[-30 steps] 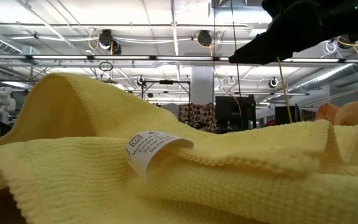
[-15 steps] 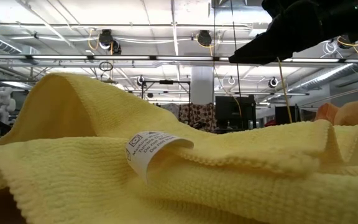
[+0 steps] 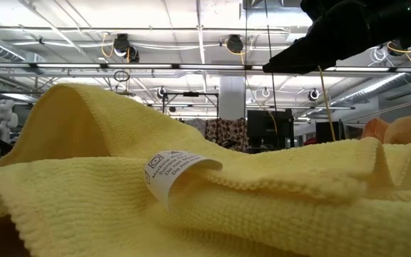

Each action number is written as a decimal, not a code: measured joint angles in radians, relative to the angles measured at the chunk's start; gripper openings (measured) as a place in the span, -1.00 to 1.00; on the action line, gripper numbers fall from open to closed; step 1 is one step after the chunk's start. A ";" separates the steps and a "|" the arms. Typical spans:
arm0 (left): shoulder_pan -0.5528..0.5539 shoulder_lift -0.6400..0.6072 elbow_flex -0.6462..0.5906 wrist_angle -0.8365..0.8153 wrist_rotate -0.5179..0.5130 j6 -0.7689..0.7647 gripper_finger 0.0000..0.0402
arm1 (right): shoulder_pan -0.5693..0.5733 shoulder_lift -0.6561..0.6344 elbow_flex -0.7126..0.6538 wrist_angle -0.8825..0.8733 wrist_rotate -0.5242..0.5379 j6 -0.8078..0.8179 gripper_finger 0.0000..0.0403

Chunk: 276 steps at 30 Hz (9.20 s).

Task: Sort microfiber towel by color & place in baskets
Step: Put the top yellow microfiber cloth into the gray bin, then put the yellow microfiber cloth into the gray bin

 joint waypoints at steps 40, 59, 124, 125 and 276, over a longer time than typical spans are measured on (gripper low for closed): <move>0.083 -0.012 0.053 0.079 -0.280 0.142 -0.33 | 0.158 0.277 0.018 0.161 -0.285 0.217 0.48; 0.178 -0.011 0.041 0.104 -0.527 0.358 -0.33 | 0.136 0.797 0.606 -0.196 -0.448 -0.027 0.45; 0.532 0.165 0.040 0.808 -0.848 1.222 0.12 | 0.180 0.439 0.706 -0.386 0.285 -0.331 -0.76; 0.528 0.165 0.040 0.809 -0.848 1.221 -0.04 | 0.180 0.439 0.706 -0.404 0.285 -0.321 -0.71; 0.515 0.101 -0.011 1.220 -0.928 1.400 -0.91 | 0.203 0.443 0.707 -0.530 0.442 -0.144 -0.77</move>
